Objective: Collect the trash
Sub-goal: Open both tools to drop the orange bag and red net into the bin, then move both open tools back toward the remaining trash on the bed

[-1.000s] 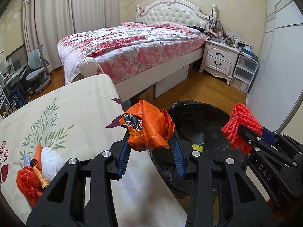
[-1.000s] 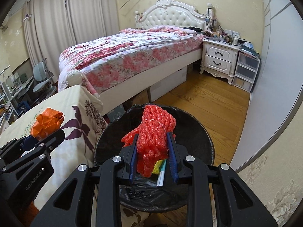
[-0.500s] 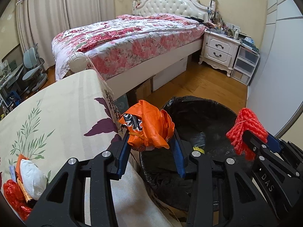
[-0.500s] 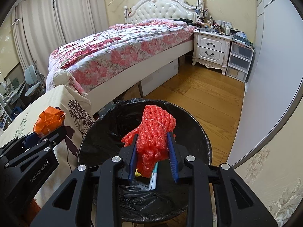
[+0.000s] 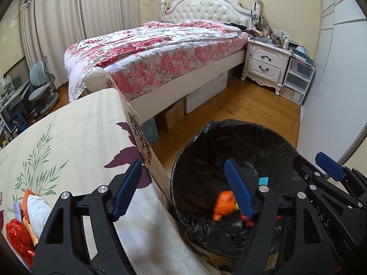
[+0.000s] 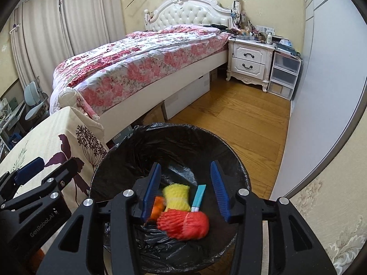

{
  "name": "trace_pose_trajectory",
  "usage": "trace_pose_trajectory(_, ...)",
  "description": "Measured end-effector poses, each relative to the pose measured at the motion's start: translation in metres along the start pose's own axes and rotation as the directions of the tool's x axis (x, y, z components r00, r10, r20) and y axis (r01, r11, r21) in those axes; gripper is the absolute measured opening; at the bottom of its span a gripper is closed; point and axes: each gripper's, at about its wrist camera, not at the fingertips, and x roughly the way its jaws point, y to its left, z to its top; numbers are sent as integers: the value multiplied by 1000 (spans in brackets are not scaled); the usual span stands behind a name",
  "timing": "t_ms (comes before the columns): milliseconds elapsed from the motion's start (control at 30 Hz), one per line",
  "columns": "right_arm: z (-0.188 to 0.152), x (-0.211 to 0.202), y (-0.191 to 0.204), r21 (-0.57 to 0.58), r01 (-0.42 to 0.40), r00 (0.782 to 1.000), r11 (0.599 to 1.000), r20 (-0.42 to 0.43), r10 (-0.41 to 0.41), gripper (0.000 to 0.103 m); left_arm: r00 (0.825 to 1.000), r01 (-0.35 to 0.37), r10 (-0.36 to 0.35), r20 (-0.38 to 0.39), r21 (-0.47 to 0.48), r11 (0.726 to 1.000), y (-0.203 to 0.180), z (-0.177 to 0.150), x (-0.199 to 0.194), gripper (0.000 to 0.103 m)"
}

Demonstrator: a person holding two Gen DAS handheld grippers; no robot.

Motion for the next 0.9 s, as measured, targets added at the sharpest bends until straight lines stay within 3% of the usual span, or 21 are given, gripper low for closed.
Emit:
trace_pose_trajectory(67, 0, -4, 0, -2, 6, 1000, 1000, 7, -6, 52, 1000, -7, 7, 9, -9, 1000, 3, 0, -5, 81)
trace_pose_trajectory(400, -10, -28, 9, -39, -1, 1000, 999, 22, 2, 62, 999, -36, 37, 18, -48, 998, 18, -7, -34, 84)
trace_pose_trajectory(900, -38, -72, 38, -101, -76, 997, 992, 26, 79, 64, 996, -79, 81, 20, -91, 993, 52, -45, -96, 84)
